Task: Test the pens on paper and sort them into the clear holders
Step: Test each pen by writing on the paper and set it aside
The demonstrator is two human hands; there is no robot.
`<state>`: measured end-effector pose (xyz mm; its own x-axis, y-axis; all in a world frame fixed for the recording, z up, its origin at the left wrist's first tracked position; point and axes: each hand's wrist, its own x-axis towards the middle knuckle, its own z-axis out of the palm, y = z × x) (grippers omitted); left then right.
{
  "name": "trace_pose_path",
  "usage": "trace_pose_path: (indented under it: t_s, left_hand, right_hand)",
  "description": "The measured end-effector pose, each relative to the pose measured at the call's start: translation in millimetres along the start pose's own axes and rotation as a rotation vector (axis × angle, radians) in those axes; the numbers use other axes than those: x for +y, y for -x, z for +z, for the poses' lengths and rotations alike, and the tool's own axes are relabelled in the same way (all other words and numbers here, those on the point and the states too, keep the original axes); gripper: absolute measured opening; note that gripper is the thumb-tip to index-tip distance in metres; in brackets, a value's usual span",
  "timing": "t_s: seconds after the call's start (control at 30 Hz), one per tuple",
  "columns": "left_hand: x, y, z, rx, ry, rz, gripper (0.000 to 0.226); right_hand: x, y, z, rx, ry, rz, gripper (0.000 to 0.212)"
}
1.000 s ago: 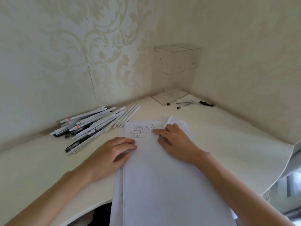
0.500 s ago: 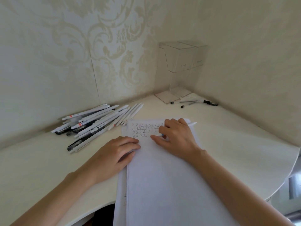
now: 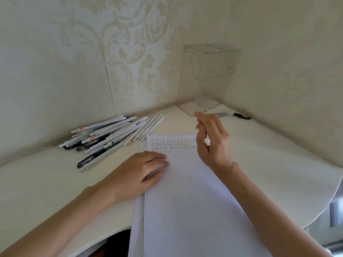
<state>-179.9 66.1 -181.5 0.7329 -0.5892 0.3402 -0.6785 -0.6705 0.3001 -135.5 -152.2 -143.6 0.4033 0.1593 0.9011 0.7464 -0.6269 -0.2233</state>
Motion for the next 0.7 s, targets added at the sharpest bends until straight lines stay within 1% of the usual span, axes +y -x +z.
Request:
trace_pose_path:
  t_s: [0.03, 0.07, 0.1, 0.17, 0.2, 0.23, 0.3, 0.33, 0.4, 0.5, 0.7]
  left_hand:
    - [1, -3, 1, -0.021, -0.01, 0.012, 0.038]
    - [2, -6, 3, -0.04, -0.019, 0.022, 0.039]
    - [2, -7, 6, -0.055, -0.025, 0.027, 0.039]
    - [1, -8, 9, -0.075, -0.018, 0.021, 0.04]
    - [0, -7, 10, -0.081, -0.011, 0.017, 0.041]
    - [0, -7, 10, -0.084, -0.007, 0.015, 0.041]
    - [1, -7, 10, -0.089, -0.015, 0.015, 0.041]
    - [1, -7, 10, -0.093, -0.021, 0.018, 0.041]
    - [2, -7, 11, -0.1, -0.028, 0.016, 0.042]
    - [1, -6, 12, -0.1, -0.031, 0.004, 0.044]
    - [2, -7, 12, -0.099, -0.036, -0.009, 0.044]
  right_hand:
    - [-4, -4, 1, -0.003, -0.013, 0.053, 0.033]
    - [-8, -6, 4, -0.018, -0.012, 0.146, 0.037]
    - [-13, -7, 8, -0.055, -0.039, 0.301, 0.043]
    - [-21, -8, 19, -0.139, -0.22, 0.685, 0.049]
    - [-21, -6, 25, -0.151, -0.302, 0.803, 0.046]
    - [-18, -3, 30, -0.162, -0.327, 0.855, 0.038]
    - [-13, 1, 35, -0.234, -0.324, 0.895, 0.025]
    - [-11, 3, 37, -0.273, -0.324, 0.914, 0.023]
    - [-8, 6, 38, -0.319, -0.324, 0.945, 0.027]
    - [-5, 5, 38, -0.316, -0.287, 0.948, 0.035]
    - [-7, 5, 38, -0.325, -0.265, 0.917, 0.033]
